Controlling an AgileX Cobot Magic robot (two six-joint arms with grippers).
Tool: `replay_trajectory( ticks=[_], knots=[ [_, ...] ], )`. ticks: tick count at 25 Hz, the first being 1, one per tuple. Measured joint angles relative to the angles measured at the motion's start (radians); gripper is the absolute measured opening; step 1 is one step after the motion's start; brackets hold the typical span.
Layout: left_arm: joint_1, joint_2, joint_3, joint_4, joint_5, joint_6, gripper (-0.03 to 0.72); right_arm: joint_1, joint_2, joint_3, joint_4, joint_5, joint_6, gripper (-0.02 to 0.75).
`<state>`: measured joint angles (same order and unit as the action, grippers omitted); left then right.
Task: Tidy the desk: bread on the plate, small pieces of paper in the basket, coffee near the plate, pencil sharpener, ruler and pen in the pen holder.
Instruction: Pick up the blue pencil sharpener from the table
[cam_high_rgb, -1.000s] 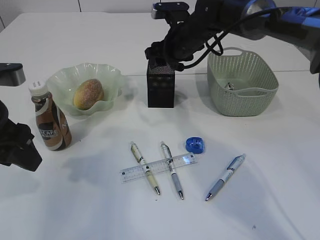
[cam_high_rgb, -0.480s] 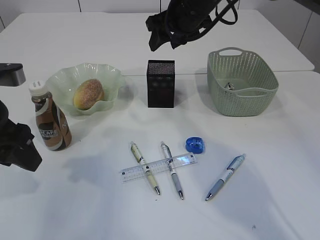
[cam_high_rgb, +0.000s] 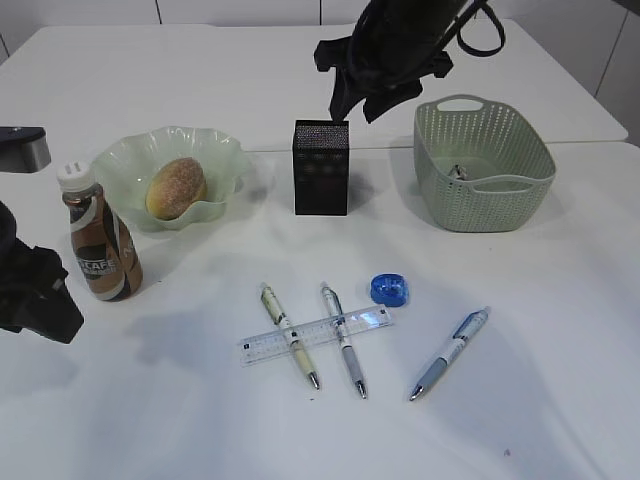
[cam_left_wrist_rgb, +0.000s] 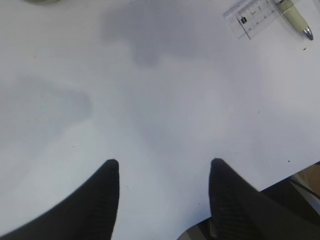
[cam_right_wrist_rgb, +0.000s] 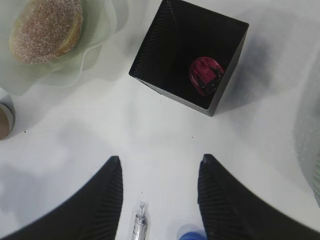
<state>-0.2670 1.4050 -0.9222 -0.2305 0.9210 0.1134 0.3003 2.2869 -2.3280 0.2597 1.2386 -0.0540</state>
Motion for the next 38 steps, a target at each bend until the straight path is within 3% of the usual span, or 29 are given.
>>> replay_trajectory(
  ticks=[6,11,18,26,30,38],
  knots=[
    [0.0,0.0,0.0,0.0,0.001,0.0,0.401,0.0,-0.067,0.03,-0.015,0.007,0.008,0.362],
    [0.0,0.0,0.0,0.0,0.004,0.0,0.401,0.0,-0.217,0.213,-0.067,0.008,0.008,0.361],
    [0.0,0.0,0.0,0.0,0.012,0.0,0.401,0.0,-0.484,0.642,-0.133,0.008,-0.001,0.359],
    [0.0,0.0,0.0,0.0,0.032,0.0,0.401,0.0,-0.723,1.013,-0.133,0.002,-0.026,0.358],
    [0.0,0.0,0.0,-0.002,0.033,0.0,0.401,0.0,-0.902,1.228,-0.133,-0.08,-0.029,0.355],
    [0.0,0.0,0.0,-0.031,0.033,0.0,0.401,0.0,-1.021,1.307,-0.139,-0.074,-0.123,0.355]
  ],
)
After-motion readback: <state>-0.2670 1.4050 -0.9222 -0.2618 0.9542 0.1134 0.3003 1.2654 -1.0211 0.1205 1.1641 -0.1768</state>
